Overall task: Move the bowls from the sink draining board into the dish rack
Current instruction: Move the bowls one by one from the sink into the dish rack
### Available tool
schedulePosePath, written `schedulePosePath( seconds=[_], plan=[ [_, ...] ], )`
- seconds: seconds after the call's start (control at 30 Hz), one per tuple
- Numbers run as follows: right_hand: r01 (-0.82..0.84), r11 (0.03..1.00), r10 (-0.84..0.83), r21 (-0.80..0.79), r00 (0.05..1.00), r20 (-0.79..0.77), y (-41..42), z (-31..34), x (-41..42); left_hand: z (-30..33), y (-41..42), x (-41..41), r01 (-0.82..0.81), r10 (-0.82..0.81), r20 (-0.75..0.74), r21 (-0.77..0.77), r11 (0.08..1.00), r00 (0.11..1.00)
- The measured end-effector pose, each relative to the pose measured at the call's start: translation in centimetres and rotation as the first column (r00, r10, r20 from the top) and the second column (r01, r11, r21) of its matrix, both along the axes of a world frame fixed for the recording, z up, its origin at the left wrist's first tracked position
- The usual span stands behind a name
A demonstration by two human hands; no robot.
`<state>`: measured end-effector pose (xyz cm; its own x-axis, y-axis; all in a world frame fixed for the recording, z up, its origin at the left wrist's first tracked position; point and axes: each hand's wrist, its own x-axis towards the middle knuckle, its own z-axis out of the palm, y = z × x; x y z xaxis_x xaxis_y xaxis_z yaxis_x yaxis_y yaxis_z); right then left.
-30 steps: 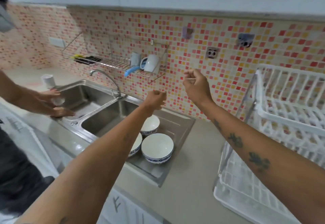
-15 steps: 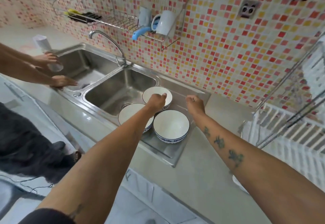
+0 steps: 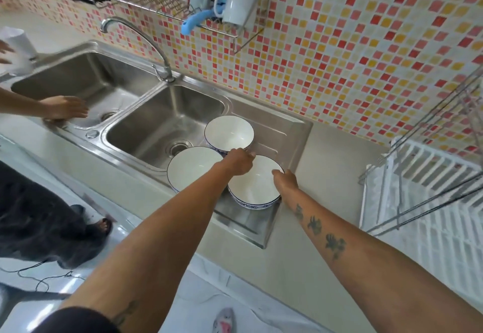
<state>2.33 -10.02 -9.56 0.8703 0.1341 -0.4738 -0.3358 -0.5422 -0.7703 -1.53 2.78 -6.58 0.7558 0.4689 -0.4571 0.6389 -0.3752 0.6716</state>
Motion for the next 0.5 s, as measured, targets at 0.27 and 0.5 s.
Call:
schedulePosePath(
  seconds=[0.27,0.5],
  plan=[
    [0.090,0.995,-0.092,0.035,0.994,0.065,-0.2,-1.3,-0.8,-0.4,-0.7,1.6,-0.037,0.037,-0.022,-0.021,0.999,0.999],
    [0.184,0.983,-0.183,0.007,0.976,0.115,-1.9,-1.3,-0.7,0.5,-0.7,1.7,-0.035,0.028,-0.060,-0.114,0.993,0.998]
  ],
)
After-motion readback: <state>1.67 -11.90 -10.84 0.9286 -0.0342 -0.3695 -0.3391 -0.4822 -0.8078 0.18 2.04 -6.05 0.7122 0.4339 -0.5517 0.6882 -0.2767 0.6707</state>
